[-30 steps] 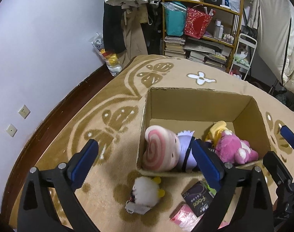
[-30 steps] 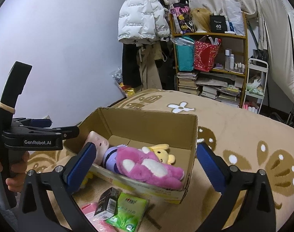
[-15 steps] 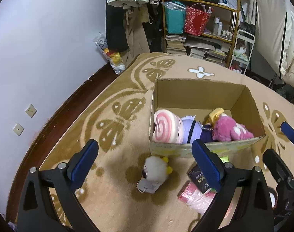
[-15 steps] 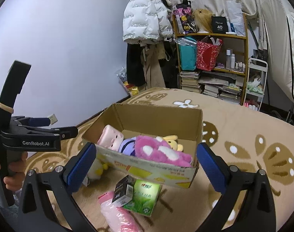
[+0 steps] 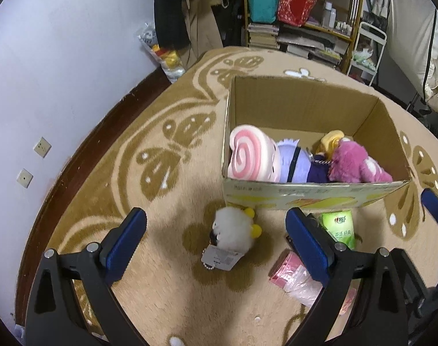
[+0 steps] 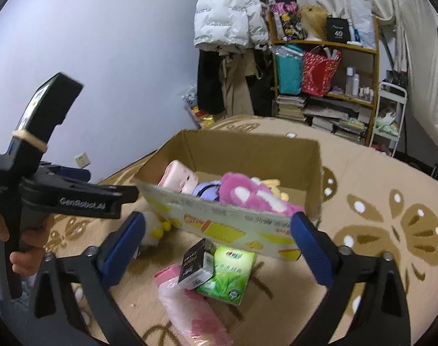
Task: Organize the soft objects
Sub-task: 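Withdraw both open tools from the box toward the white plush, then grasp the white fluffy plush with the left tool while the right tool grasps the black box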
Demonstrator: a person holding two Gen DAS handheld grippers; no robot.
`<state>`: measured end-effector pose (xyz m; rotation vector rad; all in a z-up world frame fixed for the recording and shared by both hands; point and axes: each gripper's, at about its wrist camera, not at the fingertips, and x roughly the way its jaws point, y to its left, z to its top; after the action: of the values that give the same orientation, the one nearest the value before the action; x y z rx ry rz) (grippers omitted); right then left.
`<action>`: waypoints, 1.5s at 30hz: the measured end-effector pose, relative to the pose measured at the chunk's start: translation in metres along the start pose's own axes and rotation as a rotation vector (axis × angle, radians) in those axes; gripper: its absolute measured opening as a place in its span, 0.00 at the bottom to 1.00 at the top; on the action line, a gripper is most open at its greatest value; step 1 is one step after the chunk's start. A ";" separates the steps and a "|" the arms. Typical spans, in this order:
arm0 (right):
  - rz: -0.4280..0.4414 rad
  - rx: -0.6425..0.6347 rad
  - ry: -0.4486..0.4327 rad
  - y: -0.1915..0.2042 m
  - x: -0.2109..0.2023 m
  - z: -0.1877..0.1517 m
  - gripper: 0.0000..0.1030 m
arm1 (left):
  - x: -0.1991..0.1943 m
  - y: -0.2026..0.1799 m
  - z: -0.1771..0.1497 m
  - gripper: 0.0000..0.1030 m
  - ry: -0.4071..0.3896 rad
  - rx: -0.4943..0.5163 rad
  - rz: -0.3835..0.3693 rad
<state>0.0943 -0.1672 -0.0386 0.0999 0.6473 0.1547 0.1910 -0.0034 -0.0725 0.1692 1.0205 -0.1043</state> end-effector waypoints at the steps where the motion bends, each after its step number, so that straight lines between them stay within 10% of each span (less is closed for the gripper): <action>1: 0.008 -0.001 0.007 0.002 0.002 -0.002 0.95 | 0.003 0.000 -0.001 0.94 0.011 -0.002 -0.003; 26: 0.067 -0.084 0.259 0.025 0.081 -0.044 0.58 | 0.078 0.013 -0.015 0.93 0.279 -0.081 -0.011; 45: 0.117 -0.025 0.288 0.017 0.102 -0.047 0.39 | 0.111 0.020 -0.016 0.81 0.317 -0.138 -0.039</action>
<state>0.1439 -0.1304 -0.1336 0.0919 0.9274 0.2938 0.2390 0.0183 -0.1738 0.0396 1.3426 -0.0419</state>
